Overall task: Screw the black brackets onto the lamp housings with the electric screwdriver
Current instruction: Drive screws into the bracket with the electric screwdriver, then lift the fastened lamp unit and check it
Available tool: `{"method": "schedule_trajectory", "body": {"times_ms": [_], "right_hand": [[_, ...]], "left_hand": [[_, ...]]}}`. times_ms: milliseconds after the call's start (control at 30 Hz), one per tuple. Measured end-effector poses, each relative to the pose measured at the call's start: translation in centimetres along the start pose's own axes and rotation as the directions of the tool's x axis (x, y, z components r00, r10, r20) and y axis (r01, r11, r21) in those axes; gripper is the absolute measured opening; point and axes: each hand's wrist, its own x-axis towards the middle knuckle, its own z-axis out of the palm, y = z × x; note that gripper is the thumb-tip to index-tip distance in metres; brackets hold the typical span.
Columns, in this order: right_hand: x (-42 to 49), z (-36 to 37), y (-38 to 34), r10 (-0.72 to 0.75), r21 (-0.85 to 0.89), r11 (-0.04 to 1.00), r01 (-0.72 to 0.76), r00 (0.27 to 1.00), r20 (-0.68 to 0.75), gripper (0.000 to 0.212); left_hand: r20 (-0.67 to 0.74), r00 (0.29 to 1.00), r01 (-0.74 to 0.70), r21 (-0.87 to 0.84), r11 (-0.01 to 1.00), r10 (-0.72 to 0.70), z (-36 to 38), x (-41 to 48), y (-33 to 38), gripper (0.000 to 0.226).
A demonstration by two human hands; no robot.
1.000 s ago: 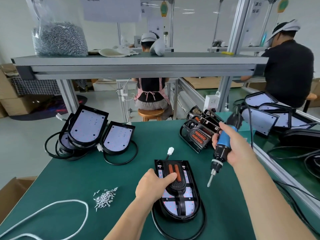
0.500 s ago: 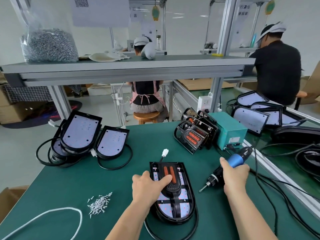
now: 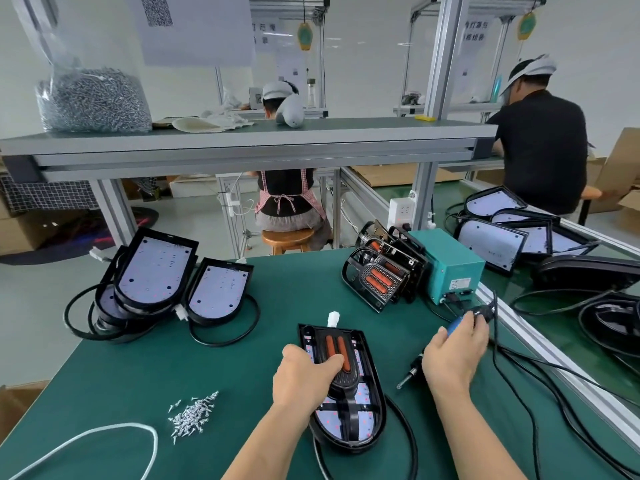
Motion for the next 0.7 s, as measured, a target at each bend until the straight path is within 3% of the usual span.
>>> {"method": "schedule_trajectory", "body": {"times_ms": [133, 300, 467, 633, 700], "right_hand": [[-0.3, -0.2, 0.4, -0.156, -0.103, 0.982, 0.16, 0.987, 0.046, 0.05], [-0.6, -0.1, 0.4, -0.227, -0.136, 0.962, 0.237, 0.97, 0.082, 0.04], [-1.9, 0.8, 0.0, -0.543, -0.203, 0.806, 0.556, 0.831, 0.118, 0.026], [-2.7, 1.4, -0.2, -0.63, -0.205, 0.73, 0.652, 0.758, 0.169, 0.026], [-2.8, 1.4, -0.2, -0.67, -0.207, 0.677, 0.707, 0.707, 0.226, 0.035]], "left_hand": [[0.039, 0.999, 0.007, -0.162, 0.987, -0.001, 0.2, 0.2, 0.3, 0.046], [0.1, 0.994, 0.06, -0.254, 0.965, -0.036, -0.1, 0.4, 0.1, 0.047], [0.146, 0.988, 0.101, -0.331, 0.938, -0.055, -0.4, 0.6, -0.2, 0.048], [0.223, 0.974, 0.135, -0.447, 0.885, -0.036, -1.1, 0.6, -0.6, 0.049], [0.265, 0.964, 0.151, -0.467, 0.871, -0.025, -1.6, 0.4, -0.4, 0.067]]}}
